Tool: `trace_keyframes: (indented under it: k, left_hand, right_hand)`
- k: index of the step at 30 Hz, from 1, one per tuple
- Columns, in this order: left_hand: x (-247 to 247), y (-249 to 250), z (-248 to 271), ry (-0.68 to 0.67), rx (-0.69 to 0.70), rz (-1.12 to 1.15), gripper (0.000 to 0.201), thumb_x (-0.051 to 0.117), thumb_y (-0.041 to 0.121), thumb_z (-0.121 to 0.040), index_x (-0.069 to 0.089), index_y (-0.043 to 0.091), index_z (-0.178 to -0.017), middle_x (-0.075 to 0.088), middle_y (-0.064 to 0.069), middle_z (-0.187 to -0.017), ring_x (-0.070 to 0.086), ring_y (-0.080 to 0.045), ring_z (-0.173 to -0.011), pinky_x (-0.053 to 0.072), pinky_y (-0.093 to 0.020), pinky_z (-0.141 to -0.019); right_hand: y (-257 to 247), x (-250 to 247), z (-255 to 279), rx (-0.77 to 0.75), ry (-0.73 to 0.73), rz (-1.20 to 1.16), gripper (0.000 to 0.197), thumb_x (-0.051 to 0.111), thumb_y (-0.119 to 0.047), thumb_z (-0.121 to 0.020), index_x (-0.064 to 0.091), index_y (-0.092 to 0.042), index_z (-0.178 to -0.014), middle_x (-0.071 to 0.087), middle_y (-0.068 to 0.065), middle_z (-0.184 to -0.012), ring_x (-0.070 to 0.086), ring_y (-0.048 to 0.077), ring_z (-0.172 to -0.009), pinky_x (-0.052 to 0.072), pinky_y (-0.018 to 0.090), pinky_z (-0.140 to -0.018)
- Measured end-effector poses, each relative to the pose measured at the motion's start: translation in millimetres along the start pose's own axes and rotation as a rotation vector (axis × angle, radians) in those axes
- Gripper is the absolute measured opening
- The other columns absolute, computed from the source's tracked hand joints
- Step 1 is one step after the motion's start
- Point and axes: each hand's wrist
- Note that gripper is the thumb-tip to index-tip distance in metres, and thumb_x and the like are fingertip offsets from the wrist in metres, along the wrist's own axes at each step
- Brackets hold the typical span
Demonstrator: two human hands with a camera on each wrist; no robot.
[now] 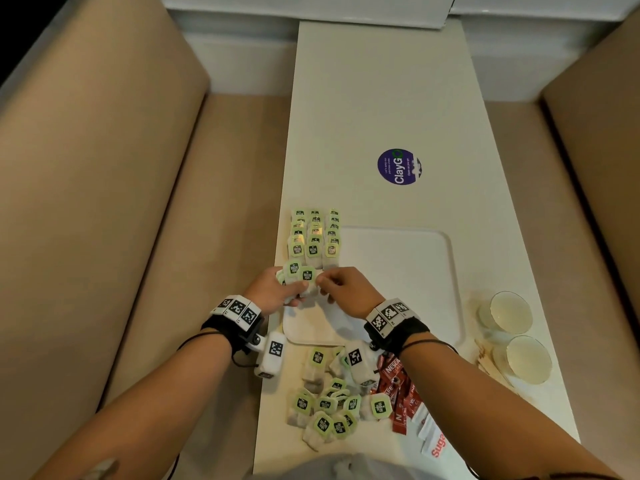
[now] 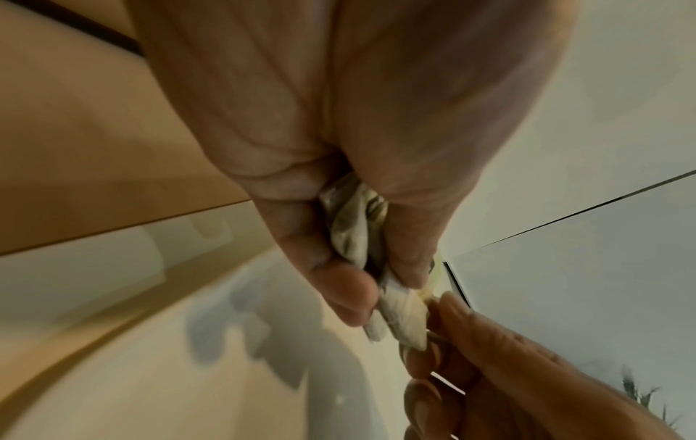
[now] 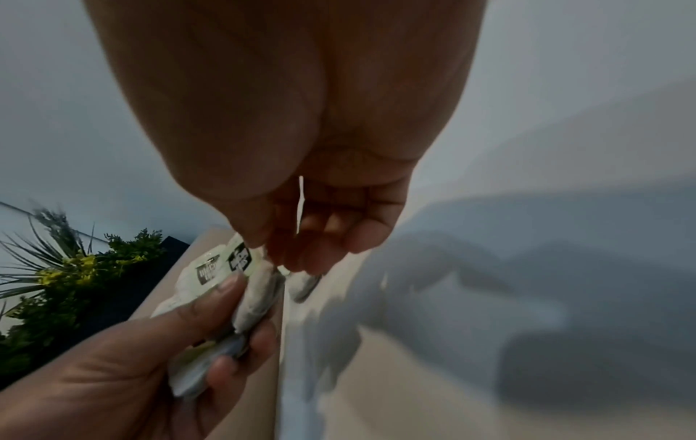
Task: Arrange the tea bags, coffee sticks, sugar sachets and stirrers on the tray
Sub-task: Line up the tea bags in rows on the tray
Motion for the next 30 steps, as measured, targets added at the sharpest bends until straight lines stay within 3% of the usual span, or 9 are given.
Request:
trace_keyframes:
  k: [6, 9, 14, 19, 25, 30]
  left_hand:
    - [-3.6, -0.8, 0.4, 0.056, 0.012, 0.005, 0.025, 0.074, 0.006, -0.088, 0.067, 0.005, -0.112, 0.075, -0.014, -0.100, 0.071, -0.021, -0.079, 0.059, -0.026, -0.066]
    - [-3.6, -3.2, 2.1, 0.075, 0.017, 0.000, 0.022, 0.074, 0.006, -0.088, 0.068, 0.004, -0.108, 0.075, -0.016, -0.099, 0.070, -0.022, -0.078, 0.060, -0.026, -0.065]
    - [-4.1, -9.1, 5.5, 0.116, 0.035, 0.035, 0.018, 0.073, 0.006, -0.089, 0.068, 0.006, -0.107, 0.075, -0.016, -0.093, 0.068, -0.021, -0.074, 0.058, -0.024, -0.062]
    - [-11.5, -16.1, 4.6, 0.190, 0.002, 0.054, 0.009, 0.065, 0.008, -0.095, 0.065, 0.005, -0.104, 0.070, -0.014, -0.086, 0.064, -0.022, -0.073, 0.055, -0.029, -0.064]
    - [-19.6, -19.1, 7.7, 0.171, -0.040, 0.109, 0.007, 0.060, 0.003, -0.095, 0.063, 0.005, -0.100, 0.064, -0.019, -0.085, 0.055, -0.024, -0.067, 0.048, -0.032, -0.062]
    - [-23.4, -21.4, 10.7, 0.148, -0.022, 0.086, 0.012, 0.051, 0.006, -0.102, 0.063, 0.007, -0.104, 0.064, -0.013, -0.088, 0.060, -0.019, -0.068, 0.050, -0.029, -0.064]
  right_hand:
    - [2.5, 8.9, 4.4, 0.005, 0.019, 0.020, 0.015, 0.063, -0.025, -0.098, 0.073, -0.019, -0.089, 0.066, -0.010, -0.070, 0.060, 0.001, -0.059, 0.043, 0.012, -0.059]
    - [1.6, 14.4, 3.7, 0.009, 0.013, 0.068, 0.018, 0.065, -0.030, -0.096, 0.071, -0.021, -0.081, 0.065, -0.011, -0.065, 0.057, -0.001, -0.054, 0.042, 0.015, -0.058]
    - [-3.2, 19.5, -1.5, 0.021, 0.014, 0.105, 0.020, 0.063, -0.027, -0.098, 0.068, -0.020, -0.080, 0.066, -0.008, -0.069, 0.061, 0.007, -0.060, 0.047, 0.021, -0.064]
    - [-8.7, 20.9, -15.4, 0.080, 0.072, 0.139, 0.026, 0.060, -0.023, -0.098, 0.070, -0.011, -0.078, 0.073, 0.000, -0.076, 0.064, 0.013, -0.068, 0.055, 0.033, -0.077]
    - [-20.0, 25.6, -38.7, 0.158, 0.102, 0.188, 0.027, 0.059, -0.022, -0.098, 0.074, -0.010, -0.079, 0.075, 0.002, -0.078, 0.069, 0.018, -0.079, 0.048, 0.028, -0.075]
    - [-29.8, 29.9, -55.1, 0.238, 0.075, 0.328, 0.023, 0.059, -0.024, -0.097, 0.072, -0.009, -0.086, 0.072, 0.007, -0.086, 0.069, 0.026, -0.083, 0.057, 0.034, -0.078]
Point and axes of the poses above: each hand's wrist, its own z-axis away from the middle knuckle, its own x-axis out of the palm, y = z × x
